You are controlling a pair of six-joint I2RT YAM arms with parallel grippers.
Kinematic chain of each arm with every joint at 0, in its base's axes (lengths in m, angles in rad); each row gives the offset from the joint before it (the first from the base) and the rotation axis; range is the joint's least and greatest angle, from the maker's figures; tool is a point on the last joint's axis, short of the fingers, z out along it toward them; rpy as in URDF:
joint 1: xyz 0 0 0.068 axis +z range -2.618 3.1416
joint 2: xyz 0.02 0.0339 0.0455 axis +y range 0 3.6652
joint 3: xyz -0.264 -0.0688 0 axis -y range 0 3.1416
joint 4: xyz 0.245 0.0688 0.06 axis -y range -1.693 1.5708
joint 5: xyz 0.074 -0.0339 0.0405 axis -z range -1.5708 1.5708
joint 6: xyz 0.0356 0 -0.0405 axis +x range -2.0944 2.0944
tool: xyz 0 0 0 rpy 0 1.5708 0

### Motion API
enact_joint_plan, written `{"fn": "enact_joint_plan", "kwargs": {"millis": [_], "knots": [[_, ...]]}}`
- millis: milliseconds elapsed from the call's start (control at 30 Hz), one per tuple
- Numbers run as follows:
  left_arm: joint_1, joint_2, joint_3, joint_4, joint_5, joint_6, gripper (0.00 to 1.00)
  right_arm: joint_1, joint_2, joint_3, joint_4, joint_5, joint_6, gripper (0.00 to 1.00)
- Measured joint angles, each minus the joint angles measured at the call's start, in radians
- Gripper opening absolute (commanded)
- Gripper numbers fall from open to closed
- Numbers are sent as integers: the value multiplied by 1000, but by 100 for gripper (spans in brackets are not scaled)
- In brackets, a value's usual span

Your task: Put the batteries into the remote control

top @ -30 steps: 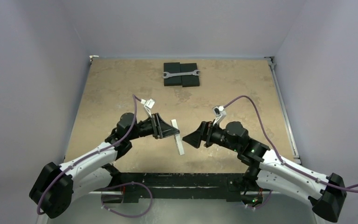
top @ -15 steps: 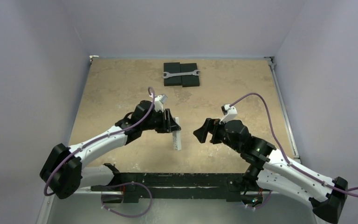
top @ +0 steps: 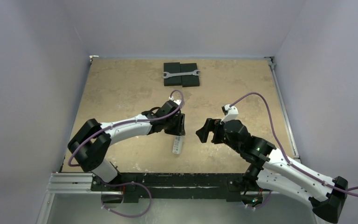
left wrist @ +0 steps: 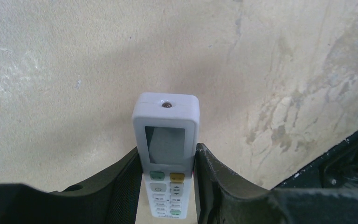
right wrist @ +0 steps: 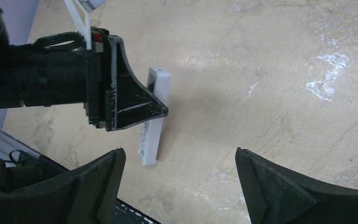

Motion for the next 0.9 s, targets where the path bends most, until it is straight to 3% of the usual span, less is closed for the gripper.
{"fn": "enact_joint_plan", "kwargs": {"millis": [267, 733, 900], "knots": [[-19, 123, 90, -39, -65, 8, 0, 0, 2, -14, 3, 13, 15, 99], [-24, 217, 133, -55, -120, 7, 37, 0, 33, -46, 18, 16, 25, 99], [-24, 217, 135, -54, -123, 10, 56, 0, 34, -46, 18, 16, 26, 99]]}}
